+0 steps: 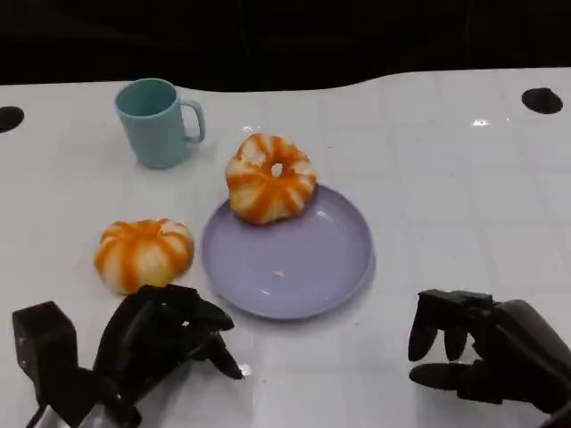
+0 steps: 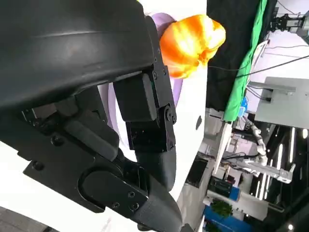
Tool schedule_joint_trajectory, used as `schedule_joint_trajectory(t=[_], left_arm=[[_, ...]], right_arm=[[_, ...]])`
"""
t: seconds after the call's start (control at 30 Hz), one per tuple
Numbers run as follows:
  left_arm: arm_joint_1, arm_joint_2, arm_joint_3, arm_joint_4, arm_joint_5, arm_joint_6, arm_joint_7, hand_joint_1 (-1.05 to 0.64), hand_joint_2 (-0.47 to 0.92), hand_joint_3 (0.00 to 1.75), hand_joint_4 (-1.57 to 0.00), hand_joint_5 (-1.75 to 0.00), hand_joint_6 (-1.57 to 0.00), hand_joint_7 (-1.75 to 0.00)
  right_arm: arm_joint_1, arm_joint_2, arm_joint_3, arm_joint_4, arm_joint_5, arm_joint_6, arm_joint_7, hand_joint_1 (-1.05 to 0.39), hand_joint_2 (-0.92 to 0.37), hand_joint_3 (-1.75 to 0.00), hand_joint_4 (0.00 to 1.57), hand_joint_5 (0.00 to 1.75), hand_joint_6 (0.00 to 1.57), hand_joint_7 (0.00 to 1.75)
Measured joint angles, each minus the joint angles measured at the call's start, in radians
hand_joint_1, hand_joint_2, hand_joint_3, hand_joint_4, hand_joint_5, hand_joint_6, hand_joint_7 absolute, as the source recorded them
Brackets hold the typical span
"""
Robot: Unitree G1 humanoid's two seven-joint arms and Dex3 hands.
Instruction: Grasp the bread from the table and place it into the plate.
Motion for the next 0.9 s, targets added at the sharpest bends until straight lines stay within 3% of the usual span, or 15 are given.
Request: schedule_joint_trajectory(t=[0.37,0.9], left_arm=[[0.0,0.002,0.003,0.001,-0.01,0.01,-0.01,-1.05,0.73,0.01,-1.57,-0.58,-1.57,-0.16],[-0.004,0.008,0.004,0.035,-0.007,-0.004,-0.01,-1.05,0.73,0.0,-1.57,-0.56,-1.57,-0.16]], right_arm=[[-0.026,0.017,0.0,0.103,0.009,-0.063,-0.06,-0.21,-0.85,-0.01,0.69,1.75,0.49,1.72],[-0.053,0.021,0.0,0.15,0.013,-0.078,-0.07,-0.21,-0.84,-0.01,0.67,1.75,0.49,1.72]])
